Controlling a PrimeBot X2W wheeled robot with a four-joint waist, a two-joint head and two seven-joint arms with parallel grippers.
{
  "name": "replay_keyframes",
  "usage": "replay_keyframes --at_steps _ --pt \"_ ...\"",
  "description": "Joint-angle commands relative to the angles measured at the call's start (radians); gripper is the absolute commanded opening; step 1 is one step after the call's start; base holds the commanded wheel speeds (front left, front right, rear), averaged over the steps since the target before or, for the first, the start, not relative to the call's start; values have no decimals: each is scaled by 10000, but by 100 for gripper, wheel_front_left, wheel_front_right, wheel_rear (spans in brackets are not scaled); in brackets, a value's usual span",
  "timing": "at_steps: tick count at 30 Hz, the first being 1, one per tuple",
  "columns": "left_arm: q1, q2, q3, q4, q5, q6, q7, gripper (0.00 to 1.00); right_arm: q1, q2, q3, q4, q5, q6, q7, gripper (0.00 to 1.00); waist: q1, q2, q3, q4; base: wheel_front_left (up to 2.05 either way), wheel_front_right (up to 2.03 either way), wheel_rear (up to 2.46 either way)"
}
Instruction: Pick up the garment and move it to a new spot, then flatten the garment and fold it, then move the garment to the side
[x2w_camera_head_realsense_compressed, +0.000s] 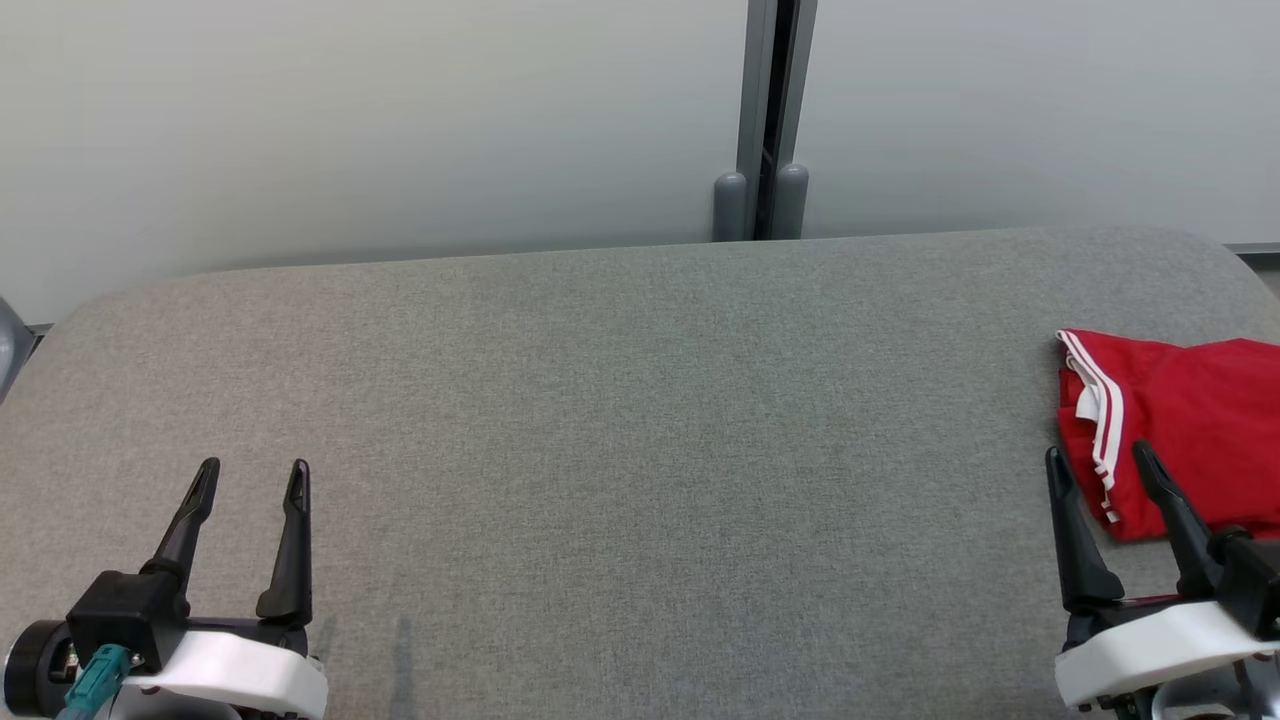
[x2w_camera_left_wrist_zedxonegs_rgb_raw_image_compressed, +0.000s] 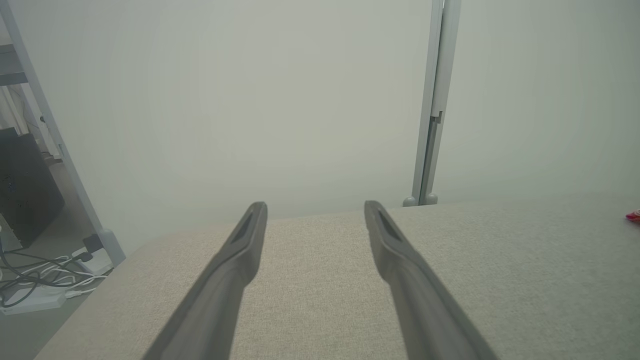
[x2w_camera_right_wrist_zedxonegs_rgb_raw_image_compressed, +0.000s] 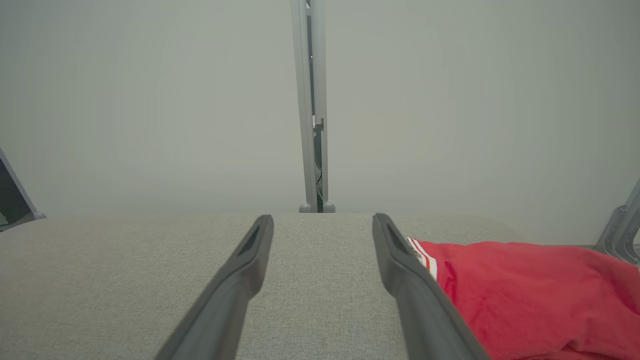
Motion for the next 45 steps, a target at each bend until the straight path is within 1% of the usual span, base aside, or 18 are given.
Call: replay_keyframes --at_steps 1,3,4,7,17,27,37,38,45 --pt "2 60 -5 -15 -59 74 -3 100 83 -24 -33 0 62 -3 -12 100 0 -1 -1 6 0 0 0" --pt "-10 70 -9 -29 -42 94 -7 100 71 -23 -22 21 106 -3 -23 100 0 -1 -6 18 0 0 0" --pt "12 -17 -23 31 2 38 8 0 21 6 17 56 58 0 -4 0 0 -1 -6 16 0 0 0" --pt "220 -275 -148 240 -16 33 11 0 133 111 70 312 87 0 -3 0 0 -1 -7 17 0 0 0" --pt "441 -709 204 91 -1594 -442 230 0 188 -61 32 417 2270 0 249 0 0 -1 -12 13 0 0 0" --pt "614 -1097 522 0 -2985 -881 433 0 223 -181 -42 536 4168 0 513 0 0 -1 -17 10 0 0 0" --pt "775 -1451 812 -91 -4226 -1276 622 0 258 -262 -139 646 5836 0 772 0 0 -1 -23 6 0 0 0" --pt "775 -1451 812 -91 -4226 -1276 622 0 258 -262 -139 646 5836 0 772 0 0 -1 -23 6 0 0 0" --pt "895 -1691 1004 -175 -5014 -1522 749 0 279 -303 -205 715 6886 0 950 0 0 -1 -27 4 0 0 0"
